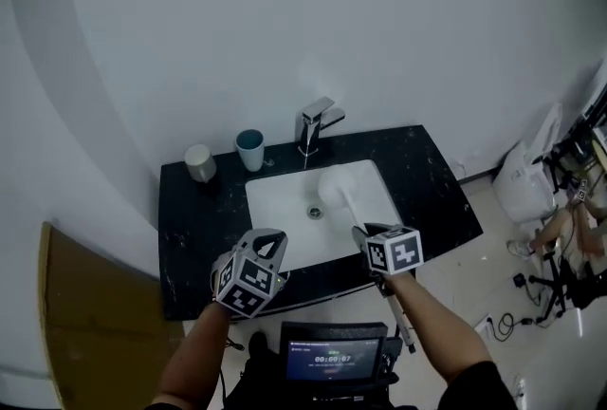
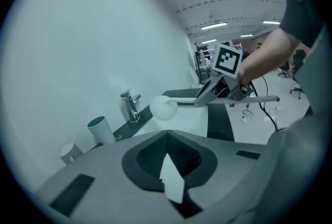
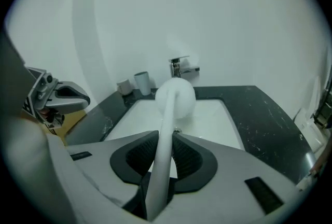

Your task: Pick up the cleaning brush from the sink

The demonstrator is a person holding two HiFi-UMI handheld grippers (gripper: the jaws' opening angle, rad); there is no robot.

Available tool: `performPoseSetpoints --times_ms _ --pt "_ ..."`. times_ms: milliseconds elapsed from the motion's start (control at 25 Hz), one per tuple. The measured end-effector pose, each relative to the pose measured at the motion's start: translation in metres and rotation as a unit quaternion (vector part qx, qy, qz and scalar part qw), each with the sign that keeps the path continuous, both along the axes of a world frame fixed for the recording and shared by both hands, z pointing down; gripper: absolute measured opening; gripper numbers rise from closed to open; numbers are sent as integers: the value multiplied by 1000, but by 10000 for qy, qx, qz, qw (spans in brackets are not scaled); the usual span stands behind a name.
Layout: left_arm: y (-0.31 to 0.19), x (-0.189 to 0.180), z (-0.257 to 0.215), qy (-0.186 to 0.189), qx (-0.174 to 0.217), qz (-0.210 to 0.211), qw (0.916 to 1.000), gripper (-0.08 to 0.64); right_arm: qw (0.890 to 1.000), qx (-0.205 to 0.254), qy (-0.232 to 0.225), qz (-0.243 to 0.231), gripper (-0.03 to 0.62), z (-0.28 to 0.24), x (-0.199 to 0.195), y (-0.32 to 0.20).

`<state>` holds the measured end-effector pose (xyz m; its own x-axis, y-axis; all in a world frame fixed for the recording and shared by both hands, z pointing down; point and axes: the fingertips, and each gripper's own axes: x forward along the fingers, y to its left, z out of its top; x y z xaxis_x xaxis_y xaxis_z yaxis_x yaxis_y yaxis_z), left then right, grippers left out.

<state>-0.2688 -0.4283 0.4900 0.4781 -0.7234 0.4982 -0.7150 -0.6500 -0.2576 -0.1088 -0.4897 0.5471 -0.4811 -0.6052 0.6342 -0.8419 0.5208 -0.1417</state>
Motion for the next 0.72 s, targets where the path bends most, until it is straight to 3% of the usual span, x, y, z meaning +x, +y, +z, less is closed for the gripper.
performPoseSetpoints --times_ms 120,240,480,720 --pt "39 50 -17 1015 92 -717 9922 18 9976 444 -368 -370 67 -36 46 29" --pt "80 78 -34 1789 273 -1636 9698 17 9928 773 -583 -708 67 -64 92 54" --pt "160 97 -76 1920 820 -2490 9457 18 9847 1192 -916 -887 67 -102 152 105" --pt "228 104 -105 1896 1185 -2733 9356 18 9807 1387 -1151 -753 67 -123 166 162"
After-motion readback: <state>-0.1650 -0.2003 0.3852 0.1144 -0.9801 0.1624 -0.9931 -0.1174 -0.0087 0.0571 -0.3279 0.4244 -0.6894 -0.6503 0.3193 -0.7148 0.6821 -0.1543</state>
